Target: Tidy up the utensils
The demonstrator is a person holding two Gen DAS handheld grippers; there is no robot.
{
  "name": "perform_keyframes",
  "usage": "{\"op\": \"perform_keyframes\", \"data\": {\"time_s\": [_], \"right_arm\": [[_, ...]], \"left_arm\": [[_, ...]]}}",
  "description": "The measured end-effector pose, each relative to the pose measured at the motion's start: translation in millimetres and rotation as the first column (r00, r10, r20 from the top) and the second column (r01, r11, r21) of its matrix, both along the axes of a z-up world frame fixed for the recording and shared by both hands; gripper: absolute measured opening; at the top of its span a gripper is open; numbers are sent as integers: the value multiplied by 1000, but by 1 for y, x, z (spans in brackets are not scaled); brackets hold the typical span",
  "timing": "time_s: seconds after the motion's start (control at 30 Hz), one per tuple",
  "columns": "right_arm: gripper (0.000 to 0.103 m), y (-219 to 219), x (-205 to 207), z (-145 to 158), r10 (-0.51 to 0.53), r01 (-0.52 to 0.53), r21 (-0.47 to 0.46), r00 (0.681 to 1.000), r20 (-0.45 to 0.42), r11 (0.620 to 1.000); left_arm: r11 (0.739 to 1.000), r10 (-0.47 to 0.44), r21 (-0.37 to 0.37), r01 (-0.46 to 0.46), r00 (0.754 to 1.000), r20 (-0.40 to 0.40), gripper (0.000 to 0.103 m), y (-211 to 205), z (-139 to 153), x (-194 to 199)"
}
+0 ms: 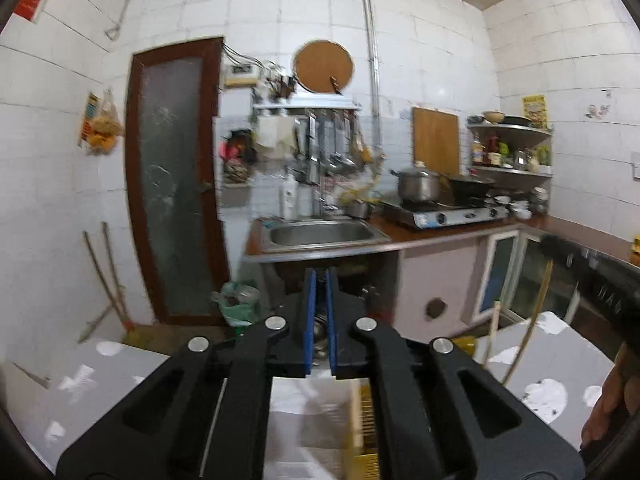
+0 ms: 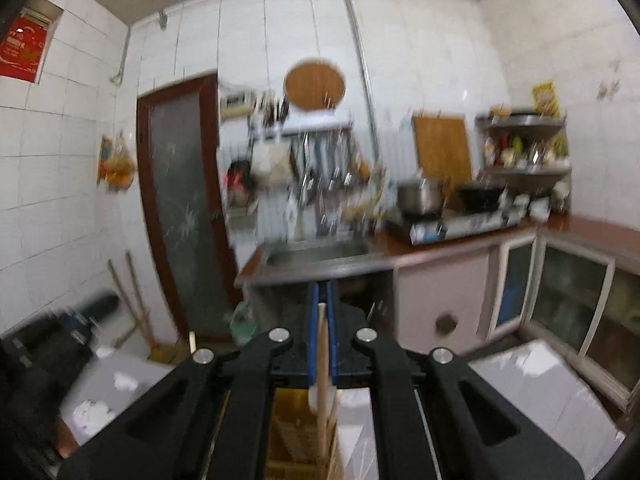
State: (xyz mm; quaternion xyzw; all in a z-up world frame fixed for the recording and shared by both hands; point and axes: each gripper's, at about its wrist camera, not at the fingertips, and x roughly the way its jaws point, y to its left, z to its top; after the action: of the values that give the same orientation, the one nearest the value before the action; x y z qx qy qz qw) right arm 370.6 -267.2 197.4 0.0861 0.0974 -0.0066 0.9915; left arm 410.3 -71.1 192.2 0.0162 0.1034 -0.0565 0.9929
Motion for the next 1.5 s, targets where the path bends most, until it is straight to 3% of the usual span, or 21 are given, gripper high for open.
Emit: {"op": "perform_keyframes", "data": {"time_s": [0.1,0.17,0.2,0.23,0.3,0.53,0.73,0.87,1.2,1.3,1.5], "right_arm": [[7,-4,2,-10,13,-12,11,997,-71,1000],[7,-6,-3,-14,13,-11,22,995,-98,1000],[13,-9,-8,-15,5,-2,25,995,-101,1000],[32,-12,-15,-15,-5,8,29,994,-105,1000],[57,-17,-30,-14,-25,29,41,995,-97,999],[57,-23,-82,-25,-32,34,9,987,-155,999],[57,-11,-119,-59,-24,20,-18,963,-267,1000],[57,-1,-136,-86,-38,30,-30,935,-352,999],[55,23,-137,-156,-63,53,-33,835,-547,998],[39,24,-130,-174,-46,60,3,794,-606,998],[27,30,-123,-201,-13,73,60,738,-675,996]], "left_arm": [[1000,13,-15,-14,1000,-27,18,18,4,-3],[1000,21,-9,-21,999,-49,33,28,2,-9],[1000,27,-11,-28,998,-58,50,33,0,-13],[999,35,-16,-36,998,-59,62,38,-3,-18],[999,40,-17,-41,997,-70,73,49,-7,-29],[999,10,-34,-17,982,-186,95,83,-35,-59],[999,-7,-49,-7,956,-292,98,101,-71,-85],[996,-36,-86,4,925,-379,98,108,-96,-103],[999,-37,-52,12,854,-518,98,93,-151,-128],[999,-38,-36,22,845,-534,98,85,-156,-131],[998,-51,-11,54,823,-566,98,64,-168,-138]]}}
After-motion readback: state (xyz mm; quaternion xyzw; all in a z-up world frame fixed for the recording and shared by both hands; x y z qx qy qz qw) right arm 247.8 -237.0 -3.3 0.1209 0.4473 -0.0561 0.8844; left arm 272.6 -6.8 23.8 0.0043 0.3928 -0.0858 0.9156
